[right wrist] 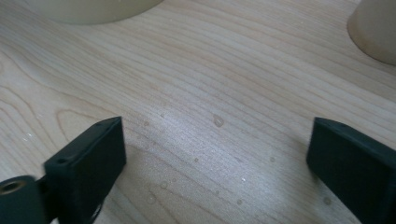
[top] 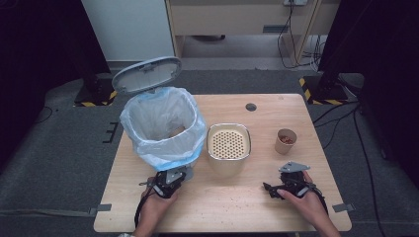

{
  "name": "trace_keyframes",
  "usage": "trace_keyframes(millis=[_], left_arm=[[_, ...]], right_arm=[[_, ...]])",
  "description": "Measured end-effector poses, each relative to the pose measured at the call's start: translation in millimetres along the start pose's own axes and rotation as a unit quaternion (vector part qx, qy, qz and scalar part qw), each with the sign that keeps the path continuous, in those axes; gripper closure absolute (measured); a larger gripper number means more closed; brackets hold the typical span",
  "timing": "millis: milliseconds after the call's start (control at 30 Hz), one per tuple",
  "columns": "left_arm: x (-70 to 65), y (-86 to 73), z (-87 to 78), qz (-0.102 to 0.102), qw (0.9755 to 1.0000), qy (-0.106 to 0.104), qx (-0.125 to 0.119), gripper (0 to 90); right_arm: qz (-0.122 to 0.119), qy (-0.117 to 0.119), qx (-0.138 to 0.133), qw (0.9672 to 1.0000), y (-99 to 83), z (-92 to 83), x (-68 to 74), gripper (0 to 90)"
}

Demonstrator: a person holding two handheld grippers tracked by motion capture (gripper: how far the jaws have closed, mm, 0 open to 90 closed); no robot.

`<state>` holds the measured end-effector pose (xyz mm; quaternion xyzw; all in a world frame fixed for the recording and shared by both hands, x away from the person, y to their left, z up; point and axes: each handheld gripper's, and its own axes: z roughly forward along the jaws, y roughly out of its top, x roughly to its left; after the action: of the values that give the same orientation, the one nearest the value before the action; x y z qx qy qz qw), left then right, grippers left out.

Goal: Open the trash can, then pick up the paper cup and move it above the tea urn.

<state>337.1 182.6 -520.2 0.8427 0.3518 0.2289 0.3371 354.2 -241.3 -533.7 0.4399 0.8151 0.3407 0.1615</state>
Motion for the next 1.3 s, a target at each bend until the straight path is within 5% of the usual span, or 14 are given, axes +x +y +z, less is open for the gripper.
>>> trace_keyframes(millis=[200,633,1000,1300], left_arm=[[-0.2,0.1,-0.3,0.001,1.0,0.001,0.001,89.1],[-1.3,0.8,-0.2,0.006,1.0,0.003,0.003,89.3],[-1.7,0.5,-0.1,0.004,1.0,0.005,0.001,89.2],[-1.2,0.8,-0.1,0.003,1.0,0.004,0.003,89.2]], right_arm=[[0.012,-0.038,-0.028,0.9988,3.0,-11.5,-8.0,6.7],[0.021,-0.059,-0.034,0.9975,3.6,-16.2,-13.2,6.6],[0.055,-0.081,-0.071,0.9927,11.8,-28.7,-23.6,5.9],[0.054,-0.084,-0.061,0.993,20.9,-31.8,-33.4,5.2]])
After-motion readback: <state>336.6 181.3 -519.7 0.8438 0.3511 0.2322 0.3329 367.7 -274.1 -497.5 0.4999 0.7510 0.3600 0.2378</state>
